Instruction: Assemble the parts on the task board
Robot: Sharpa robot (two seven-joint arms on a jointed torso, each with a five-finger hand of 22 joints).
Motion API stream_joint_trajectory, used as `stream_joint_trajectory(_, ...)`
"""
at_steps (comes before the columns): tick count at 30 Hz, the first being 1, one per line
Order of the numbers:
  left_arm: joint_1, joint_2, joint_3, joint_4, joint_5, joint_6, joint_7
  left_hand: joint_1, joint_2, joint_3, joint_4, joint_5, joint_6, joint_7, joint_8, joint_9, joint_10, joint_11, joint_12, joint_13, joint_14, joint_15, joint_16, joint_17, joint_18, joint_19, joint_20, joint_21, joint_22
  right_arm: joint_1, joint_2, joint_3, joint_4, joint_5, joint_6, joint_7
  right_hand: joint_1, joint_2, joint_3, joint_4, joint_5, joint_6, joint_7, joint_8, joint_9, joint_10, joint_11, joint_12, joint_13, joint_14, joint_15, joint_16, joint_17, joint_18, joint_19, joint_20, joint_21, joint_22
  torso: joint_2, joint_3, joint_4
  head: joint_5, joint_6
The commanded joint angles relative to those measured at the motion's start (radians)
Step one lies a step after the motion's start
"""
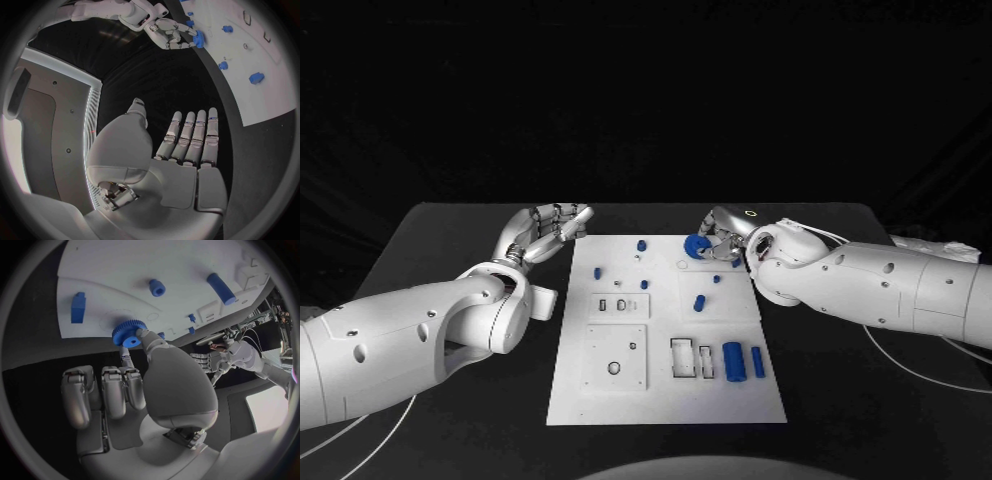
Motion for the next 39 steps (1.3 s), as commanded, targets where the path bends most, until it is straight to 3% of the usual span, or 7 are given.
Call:
stream_joint_trajectory(1, 0.001, 0.001, 0.001, 0.000, -0.005, 0.009, 0.012, -0.001, 0.011, 0.007, 0.000, 0.000, -0.004, 0.063, 0.003, 0.001, 0.008, 0.000, -0.005, 0.000, -0.007, 0.000, -0.007, 0.001, -0.008, -0.005, 0.002, -0.004, -0.001, 0.003, -0.005, 0.002, 0.025, 0.054, -0.089, 0.056, 0.001, 0.013, 0.004, -0.004, 0.004, 0.033, -0.025, -0.004, 0.011, 0.105, -0.002, 0.003, 0.263, 0.102, -0.007, 0.004, 0.263, -0.014, 0.105, -0.004, 0.004, 0.263, -0.001, -0.0006, 0.0001, 0.002, -0.001)
stream_joint_trajectory(8, 0.001, 0.002, 0.001, -0.003, -0.005, 0.011, 0.012, -0.001, 0.011, 0.007, 0.000, 0.000, -0.004, 0.063, 0.003, 0.001, 0.008, 0.000, -0.005, 0.000, -0.007, 0.000, -0.007, 0.001, -0.008, -0.005, 0.002, -0.004, -0.001, 0.006, 0.010, 0.004, 0.061, 0.071, -0.085, 0.079, -0.008, 0.010, 0.003, -0.003, -0.002, 0.030, -0.020, -0.011, 0.009, 0.105, 0.001, 0.003, 0.263, 0.102, -0.005, 0.004, 0.263, -0.014, 0.105, -0.003, 0.004, 0.263, 0.001, -0.0002, -0.0007, 0.014, -0.002)
stream_joint_trajectory(15, 0.001, 0.006, 0.001, -0.006, -0.005, 0.013, 0.013, -0.001, 0.011, 0.007, 0.000, 0.000, -0.004, 0.063, 0.003, 0.001, 0.008, 0.000, -0.005, 0.000, -0.007, 0.000, -0.007, 0.001, -0.008, -0.005, 0.002, -0.004, -0.001, 0.006, 0.058, 0.005, 0.067, 0.076, -0.061, 0.096, -0.012, 0.011, 0.007, -0.006, -0.014, 0.022, -0.017, -0.023, 0.007, 0.105, 0.005, 0.003, 0.263, 0.102, -0.002, 0.004, 0.263, -0.014, 0.105, -0.001, 0.004, 0.263, 0.001, -0.0012, 0.0010, 0.015, -0.003)
stream_joint_trajectory(31, 0.001, -0.001, 0.001, 0.000, -0.005, 0.011, 0.012, 0.001, 0.016, 0.007, -0.001, 0.000, -0.004, 0.063, 0.004, 0.002, 0.009, 0.000, -0.006, 0.000, -0.007, 0.000, -0.007, 0.001, -0.009, -0.005, 0.002, -0.005, -0.002, -0.011, 0.184, 0.006, -0.026, 0.055, 0.014, 0.091, -0.019, 0.012, 0.011, -0.009, -0.035, 0.016, -0.013, -0.036, 0.004, 0.105, 0.009, 0.003, 0.263, 0.102, 0.002, 0.004, 0.263, -0.014, 0.105, 0.002, 0.004, 0.263, 0.002, -0.0014, 0.0004, 0.019, -0.007)
stream_joint_trajectory(39, 0.001, -0.002, 0.001, 0.002, -0.005, 0.010, 0.011, 0.001, 0.018, 0.007, -0.001, 0.000, -0.004, 0.063, 0.005, 0.002, 0.009, 0.000, -0.006, 0.000, -0.007, 0.000, -0.007, 0.002, -0.009, -0.006, 0.002, -0.006, -0.003, -0.020, 0.209, 0.006, -0.061, 0.045, 0.043, 0.069, -0.020, 0.013, 0.013, -0.011, -0.047, 0.014, -0.010, -0.042, 0.003, 0.105, 0.011, 0.003, 0.263, 0.102, 0.004, 0.004, 0.263, -0.014, 0.105, 0.004, 0.004, 0.263, 0.001, -0.0014, -0.0004, 0.019, -0.010)
